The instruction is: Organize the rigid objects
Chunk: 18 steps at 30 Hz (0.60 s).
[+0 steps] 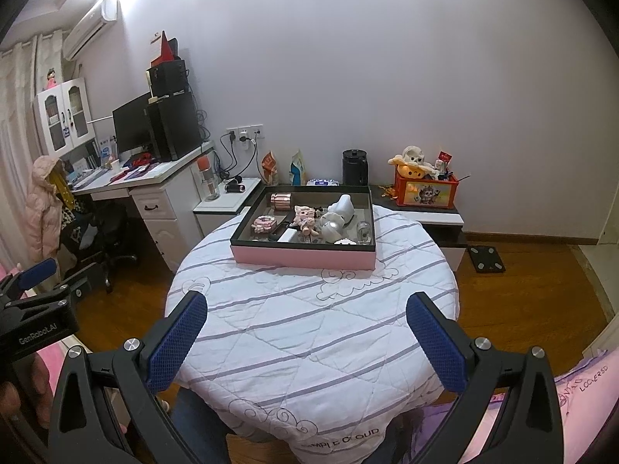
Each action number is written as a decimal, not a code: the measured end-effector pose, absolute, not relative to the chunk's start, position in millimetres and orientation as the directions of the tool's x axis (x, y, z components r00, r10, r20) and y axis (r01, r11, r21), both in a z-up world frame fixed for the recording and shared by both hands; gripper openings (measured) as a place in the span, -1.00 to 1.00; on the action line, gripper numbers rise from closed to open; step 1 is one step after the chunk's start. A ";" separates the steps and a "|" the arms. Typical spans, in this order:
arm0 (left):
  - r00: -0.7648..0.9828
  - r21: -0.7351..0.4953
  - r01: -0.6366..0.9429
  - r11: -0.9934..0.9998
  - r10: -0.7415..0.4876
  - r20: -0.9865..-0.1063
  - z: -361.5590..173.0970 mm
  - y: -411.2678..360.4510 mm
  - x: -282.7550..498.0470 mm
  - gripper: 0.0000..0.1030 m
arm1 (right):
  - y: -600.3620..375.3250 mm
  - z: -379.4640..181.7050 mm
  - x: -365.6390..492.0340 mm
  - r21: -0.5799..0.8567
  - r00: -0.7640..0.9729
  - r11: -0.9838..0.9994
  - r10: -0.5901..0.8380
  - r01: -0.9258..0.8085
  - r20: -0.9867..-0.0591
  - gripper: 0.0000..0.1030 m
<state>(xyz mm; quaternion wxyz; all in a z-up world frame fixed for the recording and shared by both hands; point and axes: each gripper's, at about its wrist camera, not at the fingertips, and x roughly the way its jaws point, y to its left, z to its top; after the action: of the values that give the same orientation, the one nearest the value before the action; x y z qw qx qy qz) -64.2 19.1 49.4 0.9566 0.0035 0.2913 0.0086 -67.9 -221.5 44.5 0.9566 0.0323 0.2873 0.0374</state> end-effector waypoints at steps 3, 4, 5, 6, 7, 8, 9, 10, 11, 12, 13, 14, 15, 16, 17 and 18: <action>0.829 0.017 -0.010 1.000 0.018 -0.559 49.4 17.5 -63.5 0.99 | -221.3 44.4 -68.0 0.083 0.831 0.995 0.090 -0.053 -0.549 1.00; 0.830 0.017 -0.011 1.000 0.018 -0.557 49.5 17.3 -63.4 0.99 | -221.0 44.8 -68.1 0.083 0.832 0.995 0.090 -0.053 -0.548 1.00; 0.831 0.019 -0.010 1.000 0.019 -0.556 49.7 17.2 -62.7 0.99 | -221.1 44.7 -67.9 0.083 0.831 0.995 0.090 -0.053 -0.549 1.00; 0.831 0.021 -0.010 1.000 0.019 -0.557 49.6 17.0 -62.4 0.99 | -220.9 44.8 -68.0 0.083 0.831 0.995 0.091 -0.054 -0.549 1.00; 0.830 0.018 -0.008 1.000 0.017 -0.557 49.5 17.1 -62.4 0.99 | -220.9 44.9 -68.1 0.083 0.831 0.995 0.091 -0.054 -0.548 1.00; 0.831 0.019 -0.009 1.000 0.018 -0.556 49.6 16.8 -62.5 0.99 | -220.9 44.6 -67.7 0.083 0.831 0.995 0.090 -0.053 -0.548 1.00; 0.831 0.022 -0.012 1.000 0.022 -0.555 49.7 16.5 -62.4 0.99 | -220.9 44.6 -67.6 0.083 0.831 0.995 0.090 -0.054 -0.549 1.00; 0.831 0.024 -0.011 1.000 0.023 -0.555 49.7 16.4 -61.4 0.99 | -220.8 44.5 -67.6 0.083 0.831 0.995 0.091 -0.054 -0.549 1.00; 0.831 0.025 -0.010 1.000 0.022 -0.556 49.8 16.0 -60.4 0.99 | -220.7 44.5 -67.6 0.083 0.831 0.995 0.090 -0.053 -0.549 1.00; 0.830 0.025 -0.007 1.000 0.019 -0.557 49.5 15.6 -59.6 0.99 | -220.4 44.8 -67.9 0.081 0.831 0.995 0.089 -0.052 -0.550 1.00; 0.830 0.024 -0.007 1.000 0.019 -0.558 49.5 15.4 -59.4 0.99 | -220.8 44.6 -67.5 0.083 0.831 0.995 0.091 -0.054 -0.549 1.00; 0.830 0.024 -0.007 1.000 0.019 -0.558 49.4 15.2 -59.3 0.99 | -220.8 44.7 -67.5 0.085 0.830 0.995 0.092 -0.054 -0.549 1.00; 0.829 0.023 -0.006 1.000 0.017 -0.559 49.2 15.0 -59.1 0.99 | -220.6 44.7 -67.6 0.084 0.831 0.995 0.091 -0.053 -0.549 1.00; 0.827 0.022 -0.003 1.000 0.016 -0.562 48.6 14.6 -57.9 0.99 | -220.7 44.8 -67.4 0.082 0.831 0.995 0.090 -0.053 -0.549 1.00; 0.825 0.024 -0.003 1.000 0.016 -0.565 47.9 14.1 -56.9 0.99 | -220.9 44.7 -67.3 0.083 0.830 0.995 0.091 -0.054 -0.550 1.00; 0.824 0.028 -0.004 1.000 0.019 -0.566 47.1 13.7 -56.0 0.99 | -220.9 44.8 -67.3 0.083 0.831 0.995 0.091 -0.054 -0.549 1.00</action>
<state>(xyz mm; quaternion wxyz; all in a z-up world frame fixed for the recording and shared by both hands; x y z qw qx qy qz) -56.0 13.7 47.1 0.9550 0.0126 0.2963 0.0060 -67.3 -220.9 44.8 0.9562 0.0321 0.2886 0.0381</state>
